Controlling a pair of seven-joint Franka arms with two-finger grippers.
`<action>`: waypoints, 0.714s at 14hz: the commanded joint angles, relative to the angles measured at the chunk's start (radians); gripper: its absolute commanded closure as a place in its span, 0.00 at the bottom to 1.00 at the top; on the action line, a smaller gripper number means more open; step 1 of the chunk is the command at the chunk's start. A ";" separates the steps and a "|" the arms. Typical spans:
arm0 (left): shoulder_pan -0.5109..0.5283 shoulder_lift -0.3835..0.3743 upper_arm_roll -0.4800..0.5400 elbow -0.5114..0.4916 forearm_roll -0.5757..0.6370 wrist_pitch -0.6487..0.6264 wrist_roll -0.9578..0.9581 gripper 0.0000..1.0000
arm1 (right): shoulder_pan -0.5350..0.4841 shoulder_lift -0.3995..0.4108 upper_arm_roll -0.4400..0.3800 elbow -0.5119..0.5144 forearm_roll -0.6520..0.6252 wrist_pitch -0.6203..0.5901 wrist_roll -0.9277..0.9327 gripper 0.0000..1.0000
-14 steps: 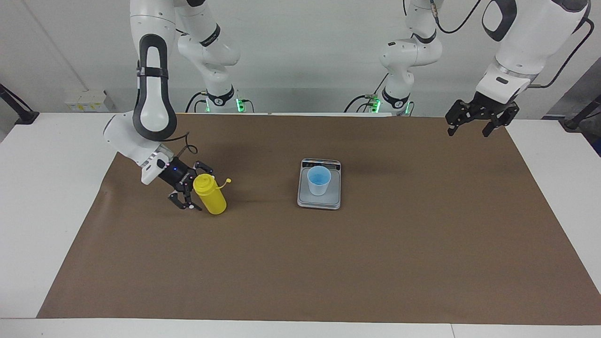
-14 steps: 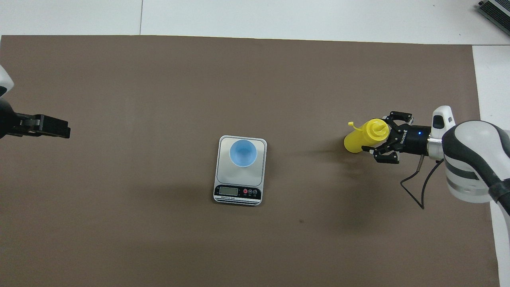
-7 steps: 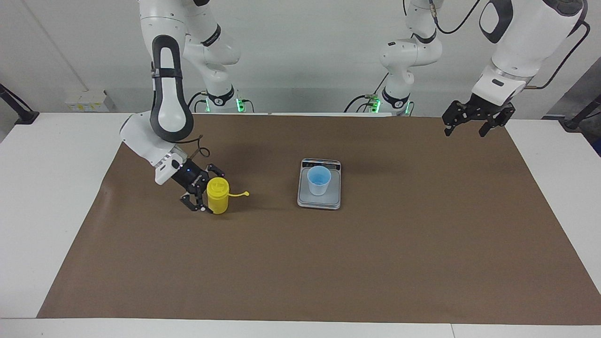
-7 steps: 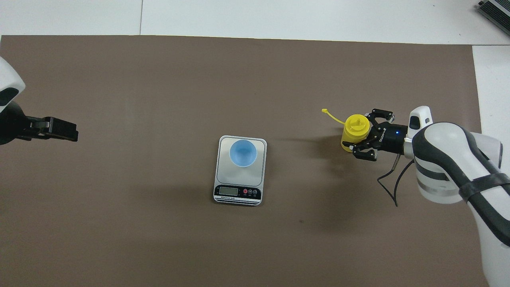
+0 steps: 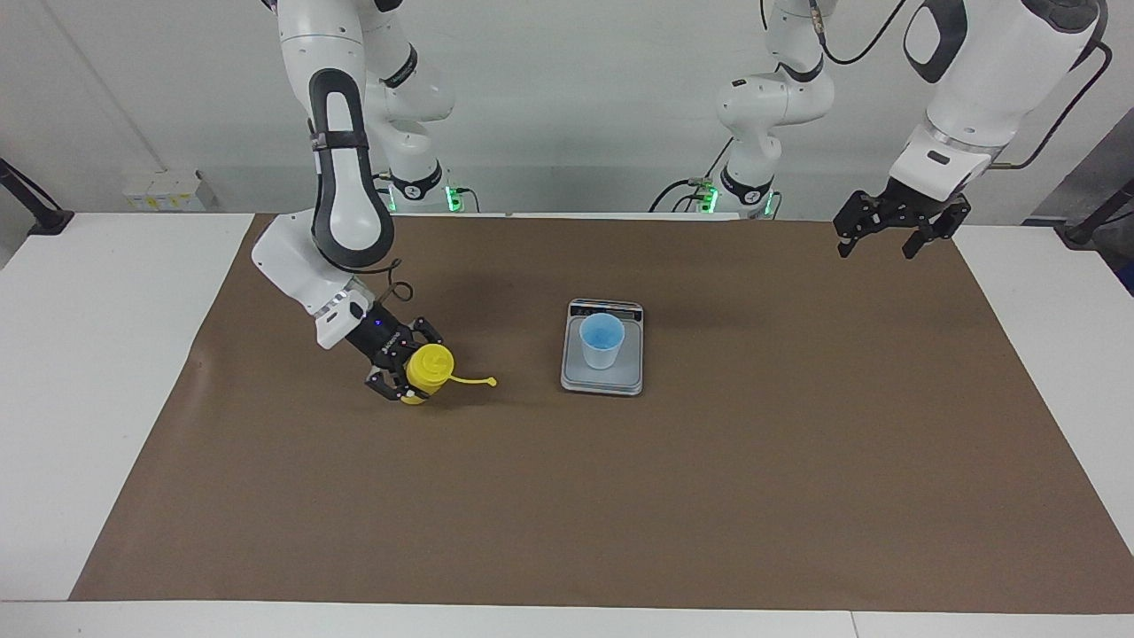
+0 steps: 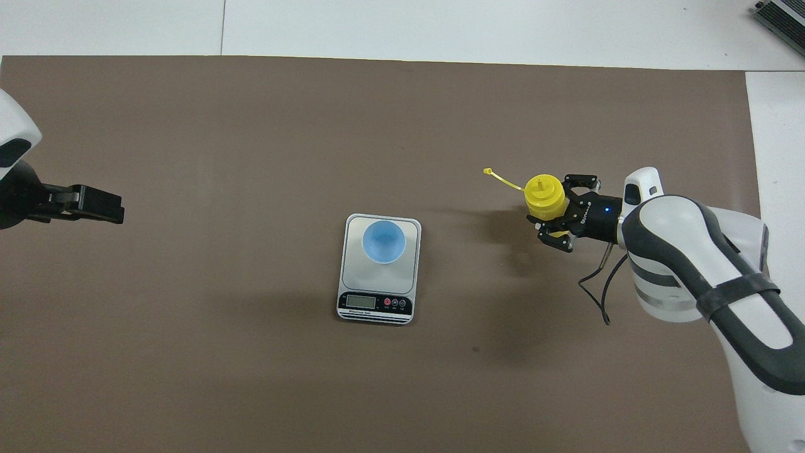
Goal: Pour seasoning into cup on scale with both arms
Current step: 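Grasp the yellow bottle with the right gripper and lift it upright, then carry the bottle over the cup with the right gripper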
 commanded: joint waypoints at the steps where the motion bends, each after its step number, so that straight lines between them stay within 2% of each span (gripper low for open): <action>1: 0.002 -0.013 0.001 -0.005 -0.011 -0.008 0.000 0.00 | 0.037 -0.017 0.000 0.008 -0.008 0.022 -0.008 1.00; 3: 0.005 -0.015 0.003 -0.001 -0.011 -0.016 0.034 0.00 | 0.062 -0.026 0.000 0.009 -0.109 0.051 0.052 1.00; 8: 0.001 -0.016 0.003 -0.008 -0.011 -0.010 0.030 0.00 | 0.088 -0.056 0.005 0.049 -0.563 0.030 0.349 1.00; 10: 0.001 -0.018 0.003 -0.011 -0.011 -0.007 0.028 0.00 | 0.140 -0.075 0.003 0.055 -0.707 0.019 0.488 1.00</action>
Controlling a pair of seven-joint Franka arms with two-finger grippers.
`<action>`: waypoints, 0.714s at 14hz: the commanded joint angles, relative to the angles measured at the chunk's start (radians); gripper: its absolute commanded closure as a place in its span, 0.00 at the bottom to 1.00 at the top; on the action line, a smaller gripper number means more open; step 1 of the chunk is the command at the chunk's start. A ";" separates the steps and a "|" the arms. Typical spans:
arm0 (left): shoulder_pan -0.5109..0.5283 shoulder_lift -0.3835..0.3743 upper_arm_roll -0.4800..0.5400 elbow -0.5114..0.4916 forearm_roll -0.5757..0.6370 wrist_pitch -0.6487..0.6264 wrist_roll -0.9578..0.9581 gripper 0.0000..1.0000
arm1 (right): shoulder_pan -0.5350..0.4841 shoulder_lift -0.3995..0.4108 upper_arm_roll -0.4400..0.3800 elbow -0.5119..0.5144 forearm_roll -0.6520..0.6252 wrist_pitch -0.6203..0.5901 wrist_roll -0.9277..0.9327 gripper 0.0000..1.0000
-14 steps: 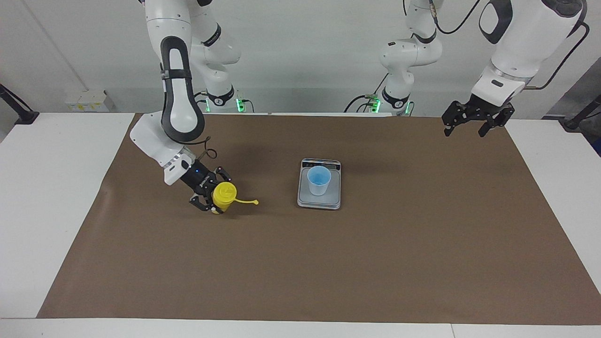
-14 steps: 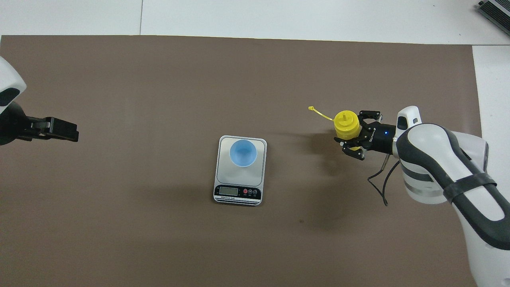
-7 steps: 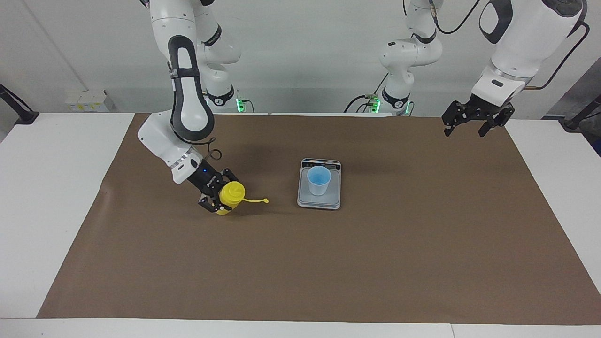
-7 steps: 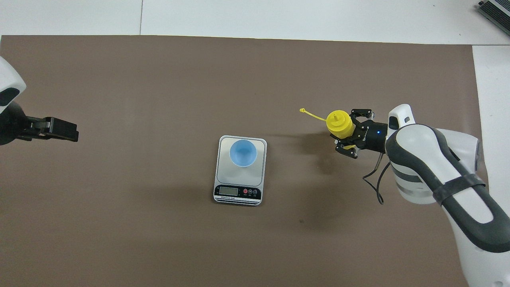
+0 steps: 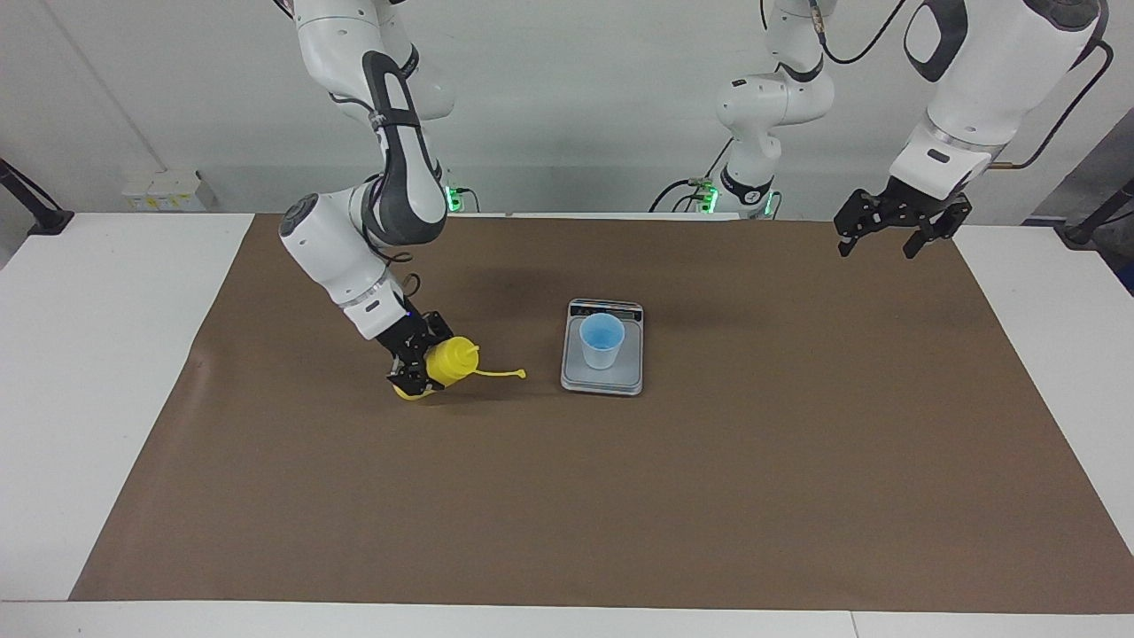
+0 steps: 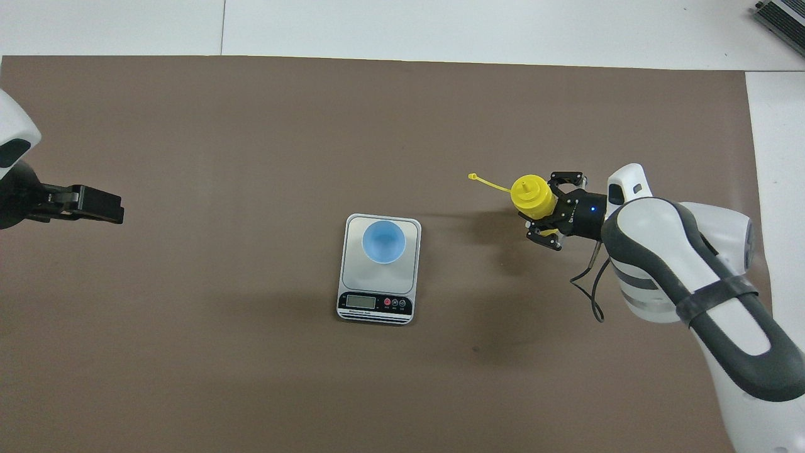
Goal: Pour seasoning into cup on scale with both arms
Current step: 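Carry the bottle over the cup with the right gripper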
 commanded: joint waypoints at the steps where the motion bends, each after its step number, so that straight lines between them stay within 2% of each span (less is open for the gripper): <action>1: 0.002 -0.017 0.003 -0.010 -0.011 -0.005 0.014 0.00 | 0.057 -0.033 0.002 0.016 -0.216 -0.021 0.213 1.00; 4: 0.012 -0.017 0.004 -0.011 -0.011 -0.006 0.014 0.00 | 0.119 -0.024 0.005 0.117 -0.556 -0.156 0.476 1.00; 6: 0.012 -0.017 0.004 -0.011 -0.011 -0.006 0.014 0.00 | 0.162 -0.024 0.005 0.131 -0.678 -0.182 0.564 1.00; 10: 0.012 -0.017 0.004 -0.011 -0.011 -0.005 0.014 0.00 | 0.214 -0.026 0.005 0.151 -0.858 -0.233 0.616 1.00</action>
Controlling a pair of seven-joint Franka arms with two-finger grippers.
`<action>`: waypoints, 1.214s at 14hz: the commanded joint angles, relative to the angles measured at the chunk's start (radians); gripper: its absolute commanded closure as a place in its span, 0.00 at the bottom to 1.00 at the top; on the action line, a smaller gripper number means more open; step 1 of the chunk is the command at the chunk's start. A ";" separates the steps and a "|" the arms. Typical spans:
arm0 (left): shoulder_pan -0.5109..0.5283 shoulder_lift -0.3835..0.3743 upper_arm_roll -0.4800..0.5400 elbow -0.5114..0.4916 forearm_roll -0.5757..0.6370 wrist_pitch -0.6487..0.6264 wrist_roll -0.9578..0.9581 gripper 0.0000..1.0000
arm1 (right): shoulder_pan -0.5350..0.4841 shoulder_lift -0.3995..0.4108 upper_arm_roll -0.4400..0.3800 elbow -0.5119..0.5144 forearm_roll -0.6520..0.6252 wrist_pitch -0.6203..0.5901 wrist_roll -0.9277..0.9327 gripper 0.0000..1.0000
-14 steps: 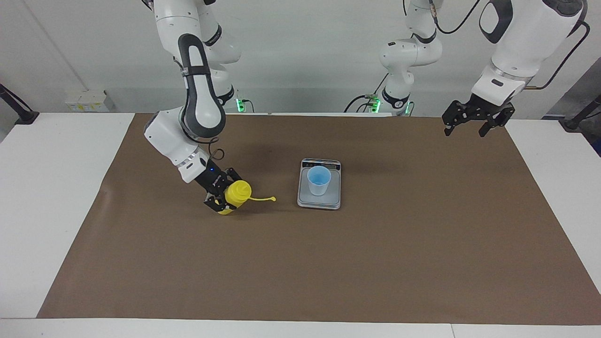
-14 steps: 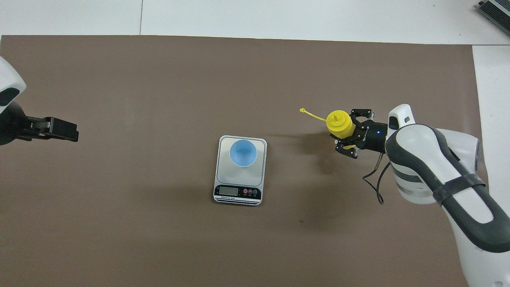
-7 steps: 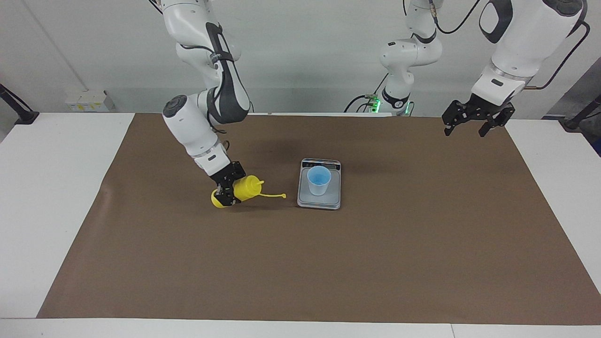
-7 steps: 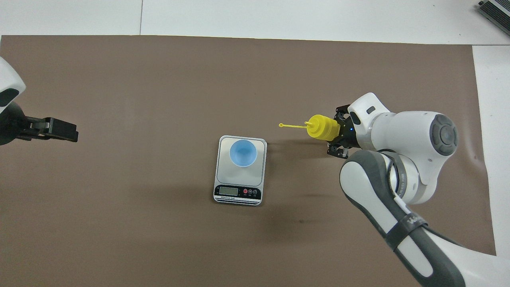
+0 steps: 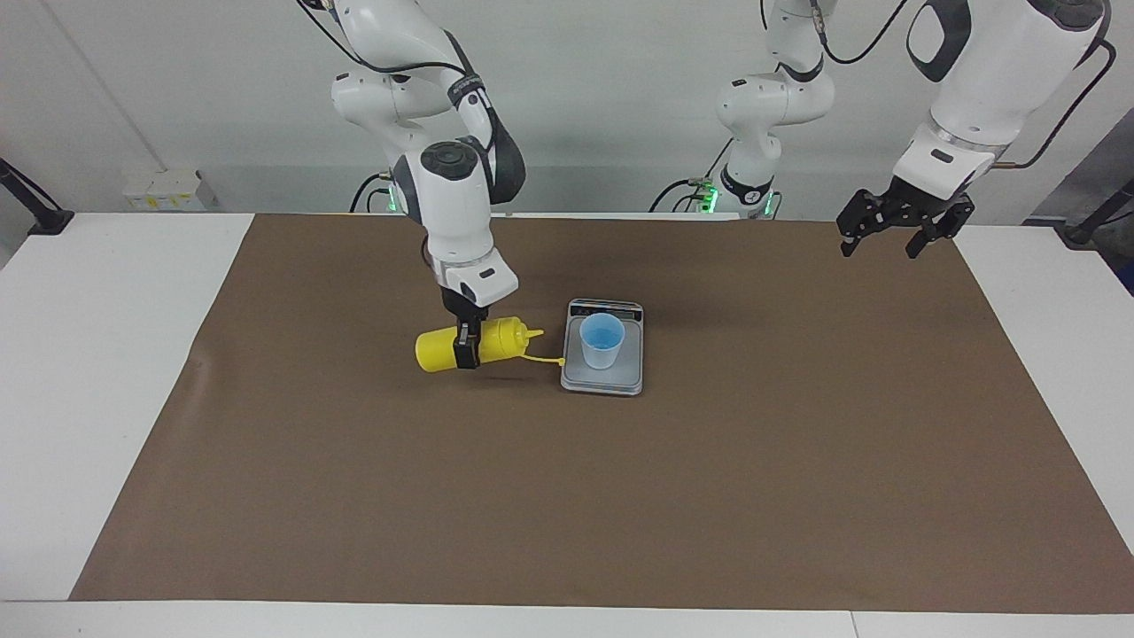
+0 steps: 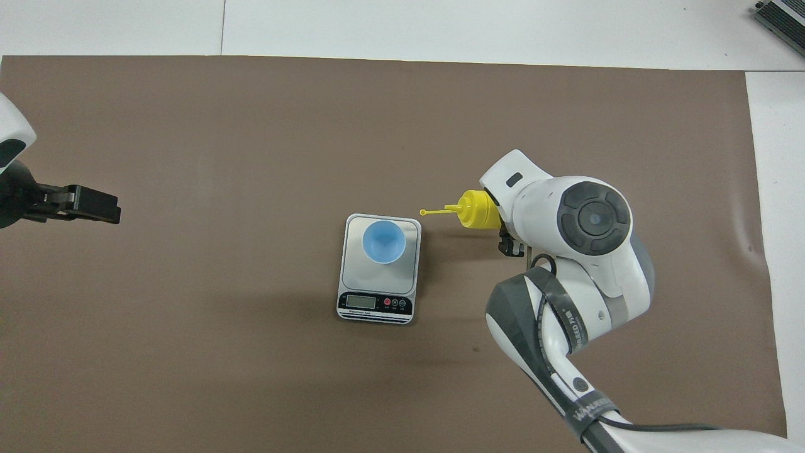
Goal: Pour seasoning into cup on scale with both arms
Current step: 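Carry the bottle over the cup with the right gripper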
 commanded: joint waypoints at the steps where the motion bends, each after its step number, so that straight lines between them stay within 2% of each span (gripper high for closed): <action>1: 0.011 -0.017 -0.002 -0.011 -0.011 -0.005 0.014 0.00 | 0.033 -0.005 0.001 0.034 -0.108 -0.059 0.047 1.00; 5: 0.011 -0.017 -0.002 -0.011 -0.011 -0.005 0.014 0.00 | 0.114 0.041 0.003 0.112 -0.281 -0.163 0.118 1.00; 11: 0.011 -0.017 -0.002 -0.011 -0.011 -0.005 0.014 0.00 | 0.198 0.060 0.003 0.126 -0.441 -0.207 0.129 1.00; 14: 0.011 -0.017 -0.002 -0.011 -0.011 -0.005 0.014 0.00 | 0.238 0.066 0.004 0.127 -0.537 -0.246 0.191 1.00; 17: 0.011 -0.017 -0.002 -0.011 -0.011 -0.005 0.014 0.00 | 0.289 0.106 0.003 0.144 -0.591 -0.302 0.276 1.00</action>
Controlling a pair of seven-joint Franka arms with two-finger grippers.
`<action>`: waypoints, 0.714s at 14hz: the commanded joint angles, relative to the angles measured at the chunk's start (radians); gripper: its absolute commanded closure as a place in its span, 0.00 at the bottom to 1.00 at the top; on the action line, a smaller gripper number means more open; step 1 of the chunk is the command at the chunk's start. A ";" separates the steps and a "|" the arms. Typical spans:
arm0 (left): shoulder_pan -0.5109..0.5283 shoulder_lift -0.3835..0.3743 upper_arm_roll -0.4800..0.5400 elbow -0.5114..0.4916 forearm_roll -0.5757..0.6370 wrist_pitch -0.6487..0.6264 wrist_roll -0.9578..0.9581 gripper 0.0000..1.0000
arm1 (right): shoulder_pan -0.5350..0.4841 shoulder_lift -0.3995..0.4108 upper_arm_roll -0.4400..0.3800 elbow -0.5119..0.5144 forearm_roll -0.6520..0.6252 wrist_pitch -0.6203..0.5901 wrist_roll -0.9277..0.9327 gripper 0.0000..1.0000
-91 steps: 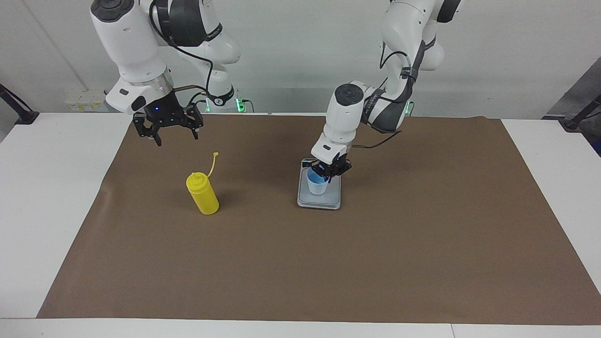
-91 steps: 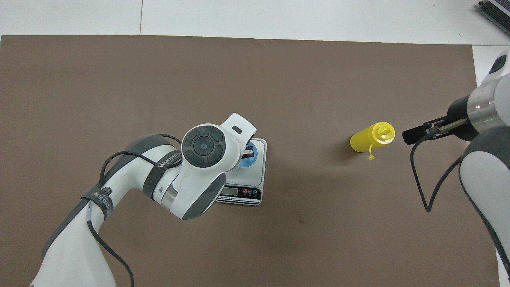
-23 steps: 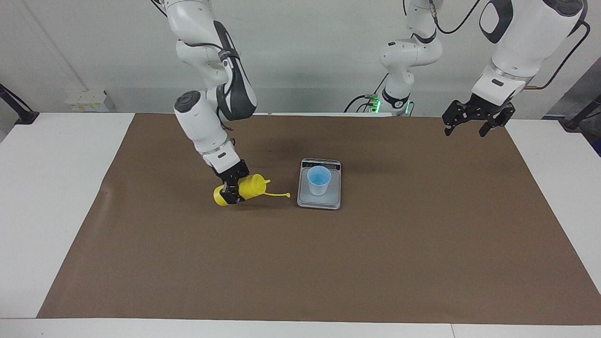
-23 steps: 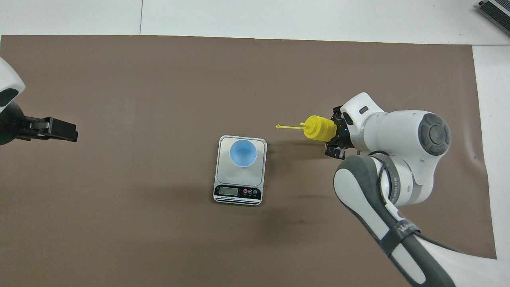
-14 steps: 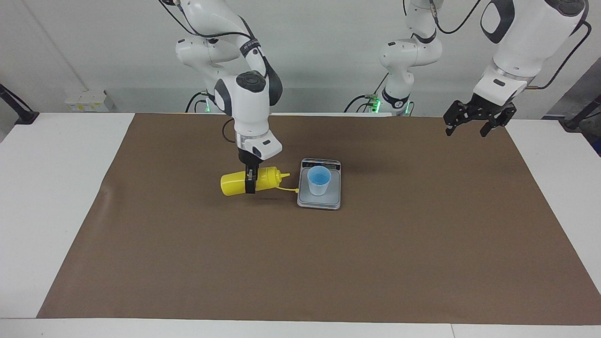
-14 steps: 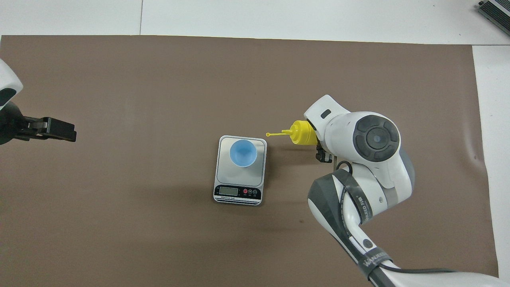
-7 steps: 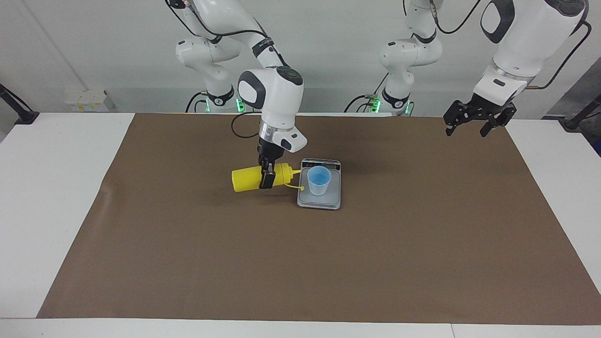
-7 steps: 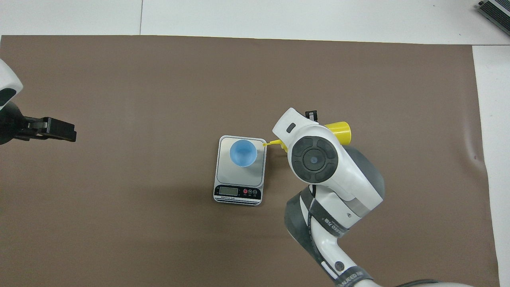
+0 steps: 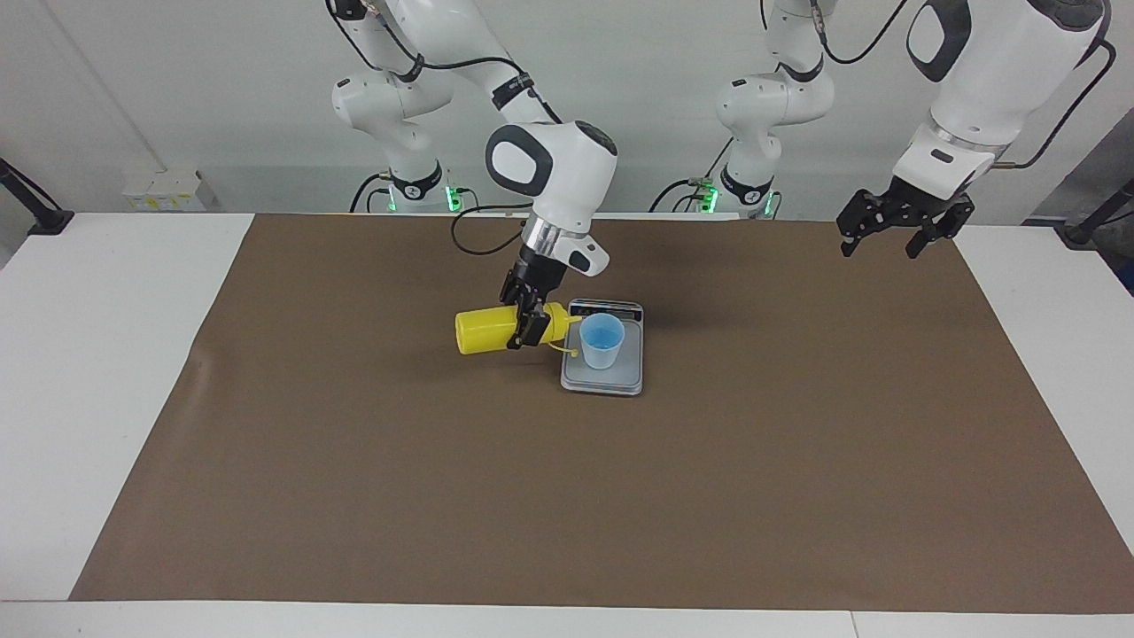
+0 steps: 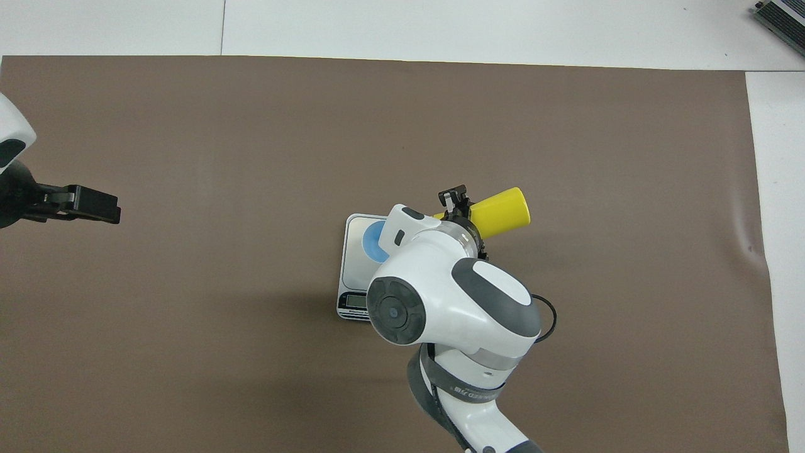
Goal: Pour seasoning into cup on scale with both arms
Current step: 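Tilt the bottle nozzle down into the cup with the right gripper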
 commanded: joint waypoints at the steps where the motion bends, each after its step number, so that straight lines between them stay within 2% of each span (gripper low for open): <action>1: 0.011 -0.017 -0.002 -0.011 -0.011 -0.005 0.014 0.00 | 0.040 0.055 0.004 0.066 -0.097 -0.080 0.067 1.00; 3: 0.011 -0.017 -0.002 -0.011 -0.011 -0.005 0.014 0.00 | 0.069 0.093 0.004 0.108 -0.125 -0.118 0.068 1.00; 10: 0.011 -0.017 -0.002 -0.011 -0.011 -0.005 0.014 0.00 | 0.091 0.098 0.004 0.109 -0.173 -0.128 0.068 1.00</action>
